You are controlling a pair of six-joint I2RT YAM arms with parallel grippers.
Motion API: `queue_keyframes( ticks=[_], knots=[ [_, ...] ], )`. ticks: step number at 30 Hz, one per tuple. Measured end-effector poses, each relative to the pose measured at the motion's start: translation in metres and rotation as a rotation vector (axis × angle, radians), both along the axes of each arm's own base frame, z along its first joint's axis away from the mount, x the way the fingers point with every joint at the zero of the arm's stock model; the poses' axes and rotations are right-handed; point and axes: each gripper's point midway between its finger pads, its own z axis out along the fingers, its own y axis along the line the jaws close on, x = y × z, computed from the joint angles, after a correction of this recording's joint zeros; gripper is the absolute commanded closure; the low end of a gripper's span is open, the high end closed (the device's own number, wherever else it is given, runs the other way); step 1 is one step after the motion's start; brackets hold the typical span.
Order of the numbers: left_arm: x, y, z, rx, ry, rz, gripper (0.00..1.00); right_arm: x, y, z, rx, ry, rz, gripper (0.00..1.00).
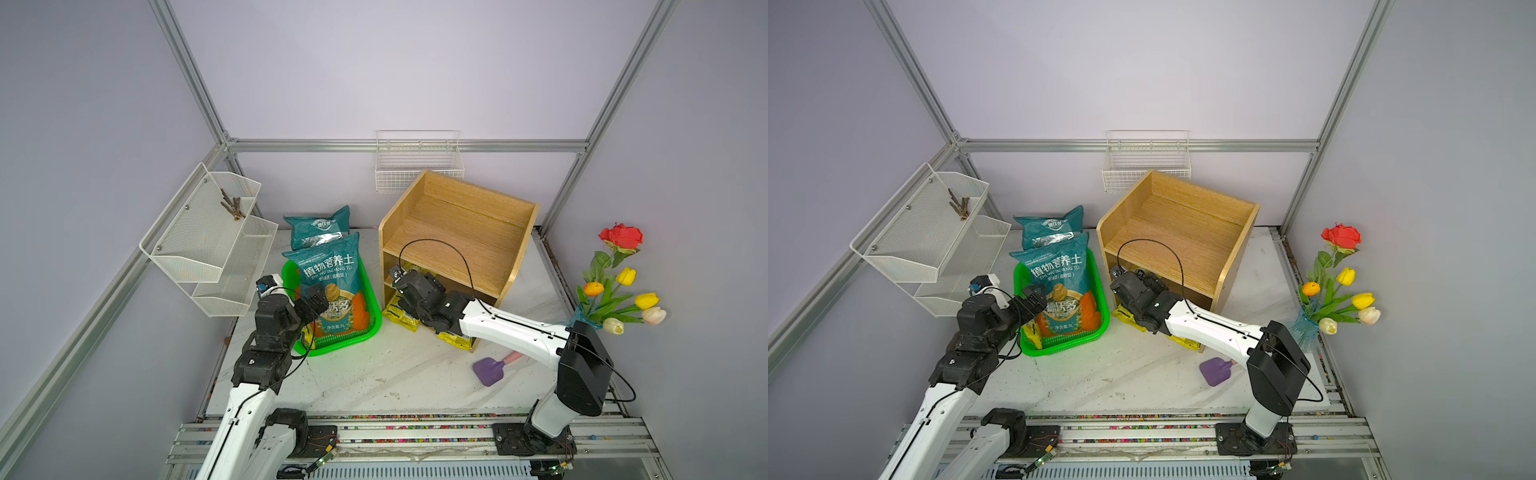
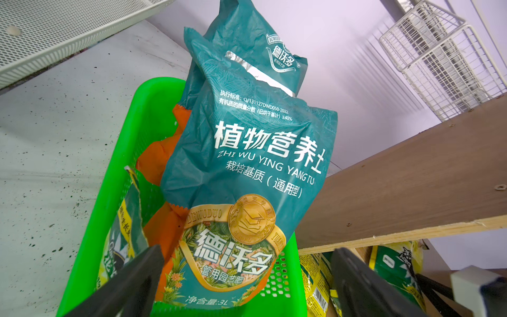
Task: Take down the fertilizer bag from the shelf
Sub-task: Pick up the fertilizer bag from the shelf.
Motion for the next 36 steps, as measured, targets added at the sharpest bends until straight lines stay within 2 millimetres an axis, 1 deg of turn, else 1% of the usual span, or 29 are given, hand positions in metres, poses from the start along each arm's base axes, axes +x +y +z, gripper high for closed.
queue_keyframes(
  ticks=[4, 6, 8, 10, 12, 16, 18, 22, 27, 30, 35, 36],
  knots=[
    [-0.003, 0.0, 0.011, -0.002, -0.031, 0.0, 0.0, -0.006, 0.007, -0.003, -0.011, 0.009, 0.037, 0.69],
    [-0.004, 0.0, 0.015, -0.003, -0.043, -0.001, 0.0, -0.01, 0.011, -0.001, 0.002, 0.01, 0.048, 0.8],
    [-0.004, 0.0, 0.019, -0.005, -0.051, -0.005, 0.0, -0.012, 0.014, 0.005, 0.034, 0.011, 0.056, 0.88],
    [-0.004, -0.002, 0.024, -0.004, -0.06, -0.018, 0.0, -0.014, 0.015, 0.01, 0.067, 0.015, 0.054, 0.93],
    [-0.003, -0.007, 0.03, -0.006, -0.069, -0.042, 0.0, -0.016, 0.009, 0.014, 0.092, 0.019, 0.042, 0.99],
    [0.001, -0.02, 0.04, -0.026, -0.076, -0.115, 0.0, -0.026, -0.007, 0.025, 0.137, 0.029, 0.026, 1.0],
    [0.005, -0.03, 0.043, -0.055, -0.072, -0.165, 0.0, -0.033, -0.015, 0.034, 0.166, 0.031, 0.026, 1.0],
    [0.015, -0.051, 0.043, -0.15, -0.036, -0.256, 0.0, -0.047, -0.02, 0.052, 0.23, 0.041, 0.051, 1.0],
    [0.024, -0.08, 0.036, -0.354, 0.04, -0.353, 0.0, -0.065, -0.02, 0.069, 0.32, 0.057, 0.116, 1.0],
    [0.021, -0.106, 0.043, -0.473, 0.06, -0.42, 0.0, -0.075, -0.021, 0.077, 0.364, 0.063, 0.147, 1.0],
    [0.003, -0.162, 0.068, -0.691, 0.063, -0.559, 0.0, -0.083, -0.015, 0.087, 0.426, 0.075, 0.195, 1.0],
    [-0.001, -0.171, 0.07, -0.738, 0.068, -0.58, 0.0, -0.085, -0.012, 0.088, 0.438, 0.081, 0.207, 1.0]
  ],
)
